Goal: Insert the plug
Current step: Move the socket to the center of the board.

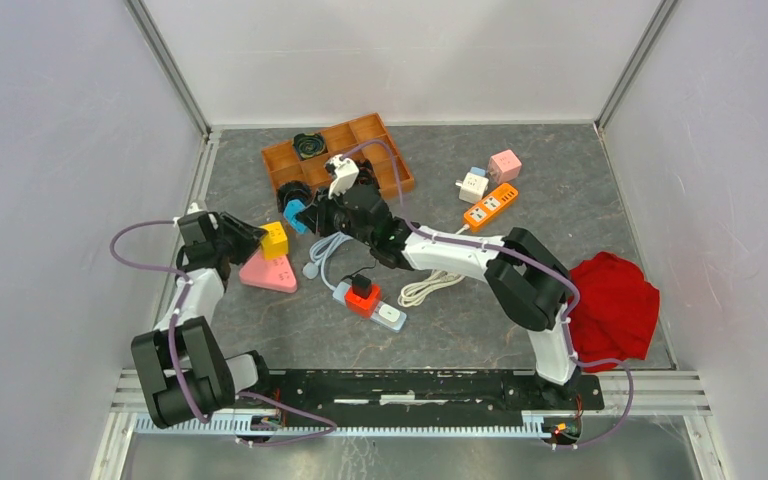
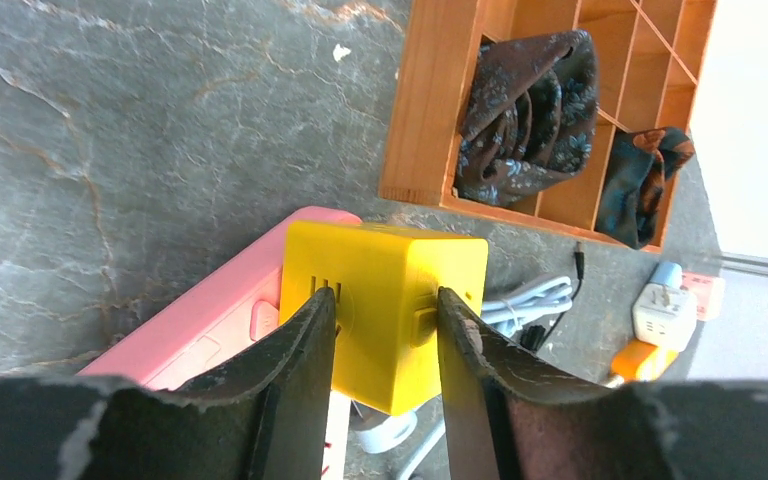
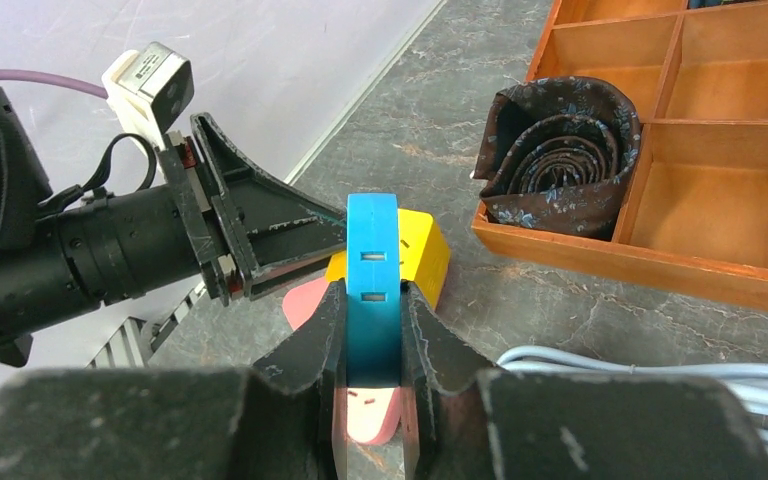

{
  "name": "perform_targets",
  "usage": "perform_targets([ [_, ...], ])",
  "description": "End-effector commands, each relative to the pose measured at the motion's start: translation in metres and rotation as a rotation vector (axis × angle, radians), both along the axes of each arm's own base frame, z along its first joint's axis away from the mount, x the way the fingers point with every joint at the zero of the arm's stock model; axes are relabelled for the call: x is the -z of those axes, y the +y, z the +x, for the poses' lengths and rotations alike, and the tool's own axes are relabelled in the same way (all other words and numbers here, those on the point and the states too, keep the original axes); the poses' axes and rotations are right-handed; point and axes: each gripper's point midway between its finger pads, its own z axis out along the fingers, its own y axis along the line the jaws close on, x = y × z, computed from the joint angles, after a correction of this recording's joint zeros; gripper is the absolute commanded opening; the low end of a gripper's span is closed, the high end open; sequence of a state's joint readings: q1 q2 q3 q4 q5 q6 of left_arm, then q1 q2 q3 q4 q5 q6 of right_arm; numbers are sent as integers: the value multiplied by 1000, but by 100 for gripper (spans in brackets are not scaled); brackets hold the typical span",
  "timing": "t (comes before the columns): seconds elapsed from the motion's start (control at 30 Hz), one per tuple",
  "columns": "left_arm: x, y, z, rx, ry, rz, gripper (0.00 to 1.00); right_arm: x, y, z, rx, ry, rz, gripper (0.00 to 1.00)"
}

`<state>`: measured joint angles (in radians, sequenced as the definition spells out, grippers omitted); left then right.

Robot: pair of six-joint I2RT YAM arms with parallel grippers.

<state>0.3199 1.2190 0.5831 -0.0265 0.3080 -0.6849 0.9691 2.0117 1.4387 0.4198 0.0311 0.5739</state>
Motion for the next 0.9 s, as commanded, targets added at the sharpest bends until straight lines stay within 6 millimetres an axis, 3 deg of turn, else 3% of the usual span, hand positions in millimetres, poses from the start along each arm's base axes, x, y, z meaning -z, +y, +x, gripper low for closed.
perform_targets([
  [0.0,-7,-20,-6,10,-21,-135,43,-24,11,8,41,-75,25,1],
  [0.13,-8,-21,-14,-10,-19,-143,44,-16,21,6,51,-68,2,0],
  [0.33,-4,-10,-16,-68,11,-110,63,-5,24,10,136,-41,-66,0],
  [0.43,-8,-12,-16,-64,8,-119,68,-1,17,12,191,-32,-94,0],
  [0.67,-14,-19,-16,-55,-23,-163,63,-3,9,8,258,-29,-113,0],
  [0.87,-18,-24,-15,-13,-26,-163,58,-1,14,5,272,-23,-118,0],
])
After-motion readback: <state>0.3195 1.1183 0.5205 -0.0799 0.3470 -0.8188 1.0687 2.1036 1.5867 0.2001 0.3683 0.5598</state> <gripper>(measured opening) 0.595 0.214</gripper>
